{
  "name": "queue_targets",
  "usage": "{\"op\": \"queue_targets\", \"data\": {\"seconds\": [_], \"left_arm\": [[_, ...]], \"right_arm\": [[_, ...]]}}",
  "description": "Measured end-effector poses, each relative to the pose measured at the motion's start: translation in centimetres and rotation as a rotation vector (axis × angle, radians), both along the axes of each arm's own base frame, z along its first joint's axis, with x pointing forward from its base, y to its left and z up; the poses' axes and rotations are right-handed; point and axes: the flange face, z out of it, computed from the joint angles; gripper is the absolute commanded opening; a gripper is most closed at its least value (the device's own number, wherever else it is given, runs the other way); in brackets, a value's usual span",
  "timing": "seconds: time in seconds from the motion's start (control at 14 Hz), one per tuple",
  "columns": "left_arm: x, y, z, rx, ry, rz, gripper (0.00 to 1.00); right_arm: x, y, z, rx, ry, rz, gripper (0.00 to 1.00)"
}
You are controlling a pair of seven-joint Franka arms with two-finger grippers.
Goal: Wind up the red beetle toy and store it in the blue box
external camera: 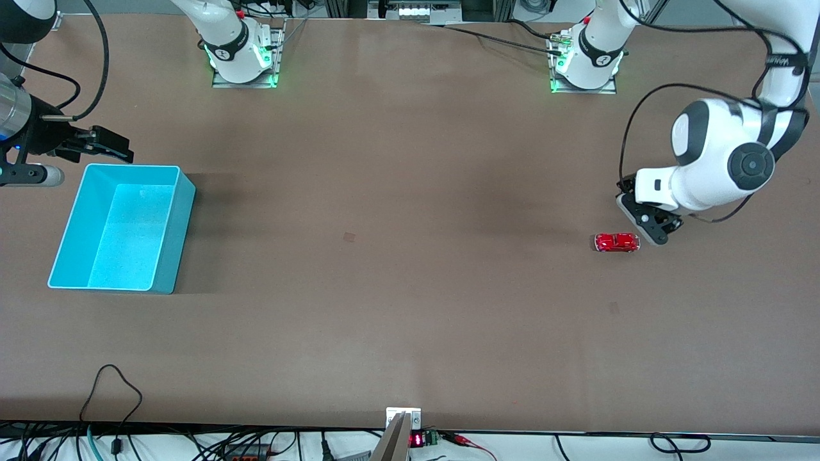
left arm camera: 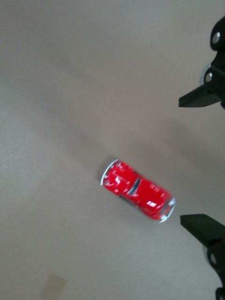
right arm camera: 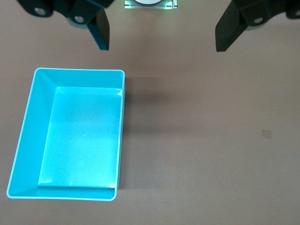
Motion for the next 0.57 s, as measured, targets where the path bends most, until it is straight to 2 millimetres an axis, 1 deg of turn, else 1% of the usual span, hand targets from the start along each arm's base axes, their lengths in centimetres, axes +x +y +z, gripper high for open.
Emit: {"op": "queue_targets", "data": {"seconds": [0.29,0.57], "left_arm": [[1.5,0.6,-3.2,-0.033,-0.062,-0.231,1.00],[1.8,1.0,-6.5,-0.054,-0.072,-0.369,1.00]], "right_arm": [[0.0,0.0,0.0,0.000,0.000,0.000,1.00],[0.0,0.0,0.0,0.000,0.000,0.000,1.00]]}}
